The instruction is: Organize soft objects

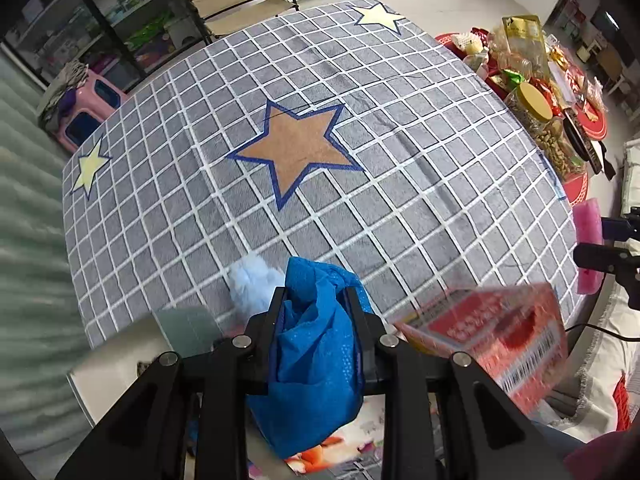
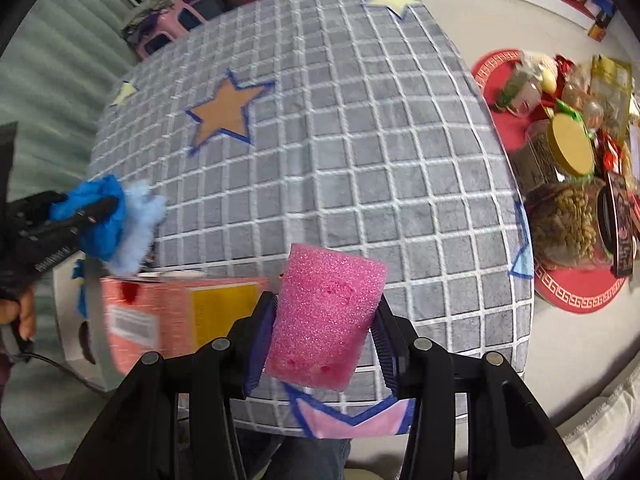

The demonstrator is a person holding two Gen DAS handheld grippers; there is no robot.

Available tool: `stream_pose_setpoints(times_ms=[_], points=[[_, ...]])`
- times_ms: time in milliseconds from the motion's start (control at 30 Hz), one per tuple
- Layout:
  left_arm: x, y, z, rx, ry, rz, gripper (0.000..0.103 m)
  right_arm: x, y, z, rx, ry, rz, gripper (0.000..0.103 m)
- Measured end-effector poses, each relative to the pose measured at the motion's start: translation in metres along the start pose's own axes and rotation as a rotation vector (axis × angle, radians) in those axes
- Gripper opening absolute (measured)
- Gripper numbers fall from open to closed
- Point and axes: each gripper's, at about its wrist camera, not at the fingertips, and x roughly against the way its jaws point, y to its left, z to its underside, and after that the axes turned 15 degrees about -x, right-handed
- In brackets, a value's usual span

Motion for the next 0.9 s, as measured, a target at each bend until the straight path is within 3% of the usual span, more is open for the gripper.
stream_pose_setpoints(times_ms=[467, 900], points=[[0.051, -0.005, 0.064, 0.148, -0.097, 0.026, 0.029, 0.031, 0.075, 0.029, 0.15, -0.018, -0.05, 0.048], [0.069, 0.017, 0.124, 0.284, -0.131, 0.008, 0.029, 0.032, 0.136, 0.058, 0.277, 0.0, -0.049, 0.048]])
